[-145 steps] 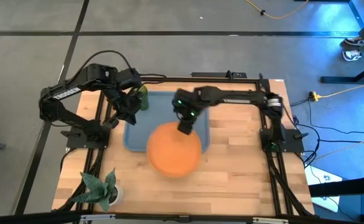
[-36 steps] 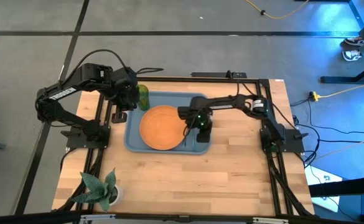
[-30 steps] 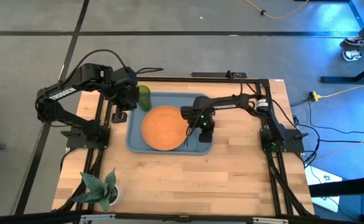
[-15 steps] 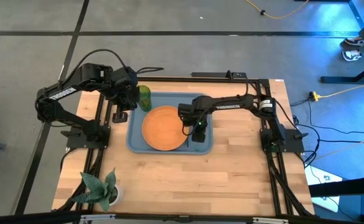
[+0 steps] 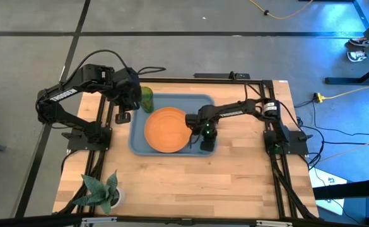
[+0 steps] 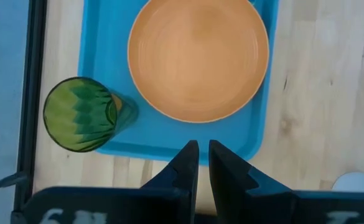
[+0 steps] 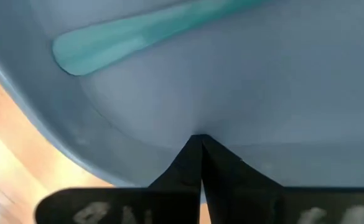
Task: Pick and place plate/cup/fork/spoon on tray
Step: Adjust the blue tray
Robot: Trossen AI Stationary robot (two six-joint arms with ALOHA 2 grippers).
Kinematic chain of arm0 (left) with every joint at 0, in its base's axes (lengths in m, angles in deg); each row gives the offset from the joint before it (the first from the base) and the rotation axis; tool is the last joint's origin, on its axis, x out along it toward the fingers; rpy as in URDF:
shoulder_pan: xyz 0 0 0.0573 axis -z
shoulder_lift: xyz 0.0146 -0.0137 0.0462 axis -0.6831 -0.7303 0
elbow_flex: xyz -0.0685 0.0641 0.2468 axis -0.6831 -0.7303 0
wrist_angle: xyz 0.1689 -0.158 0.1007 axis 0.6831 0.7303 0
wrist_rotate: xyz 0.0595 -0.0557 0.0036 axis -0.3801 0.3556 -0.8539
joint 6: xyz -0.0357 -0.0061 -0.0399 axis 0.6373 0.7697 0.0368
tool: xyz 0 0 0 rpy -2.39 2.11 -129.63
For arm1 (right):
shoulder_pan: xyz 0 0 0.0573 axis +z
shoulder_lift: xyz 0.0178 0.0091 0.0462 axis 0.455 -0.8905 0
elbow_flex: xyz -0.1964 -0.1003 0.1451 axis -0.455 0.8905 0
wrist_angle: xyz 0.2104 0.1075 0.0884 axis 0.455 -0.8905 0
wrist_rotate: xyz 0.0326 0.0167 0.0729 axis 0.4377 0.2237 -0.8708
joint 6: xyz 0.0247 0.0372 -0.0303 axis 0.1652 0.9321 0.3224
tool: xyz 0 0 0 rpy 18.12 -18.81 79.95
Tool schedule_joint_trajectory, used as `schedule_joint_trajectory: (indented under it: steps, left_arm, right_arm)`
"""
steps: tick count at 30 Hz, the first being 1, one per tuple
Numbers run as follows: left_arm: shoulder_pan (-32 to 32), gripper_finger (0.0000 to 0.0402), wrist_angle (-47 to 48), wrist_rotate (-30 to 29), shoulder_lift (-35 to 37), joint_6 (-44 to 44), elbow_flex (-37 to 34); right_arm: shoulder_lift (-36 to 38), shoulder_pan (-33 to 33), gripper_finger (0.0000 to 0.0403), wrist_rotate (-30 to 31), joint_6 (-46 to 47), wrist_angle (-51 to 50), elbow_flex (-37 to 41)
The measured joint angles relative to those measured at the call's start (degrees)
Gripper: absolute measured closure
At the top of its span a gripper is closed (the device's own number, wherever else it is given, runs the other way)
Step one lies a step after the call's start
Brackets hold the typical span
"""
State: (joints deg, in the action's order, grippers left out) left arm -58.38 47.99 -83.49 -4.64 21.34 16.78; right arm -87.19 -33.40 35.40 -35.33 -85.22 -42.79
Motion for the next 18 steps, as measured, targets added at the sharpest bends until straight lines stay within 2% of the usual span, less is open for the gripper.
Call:
schedule_joint_trajectory:
  steps: [6,18]
  left_arm:
    - [0.00,0.0372,0.00,0.00,0.00,-0.02,0.00]
    - [0.00,0.0372,0.07,-0.02,0.00,-0.04,0.00]
  right_arm:
    - [0.72,0.99,0.0397,-0.49,1.75,-2.03,3.79]
    - [0.35,4.96,0.0397,0.51,2.02,-7.25,4.27]
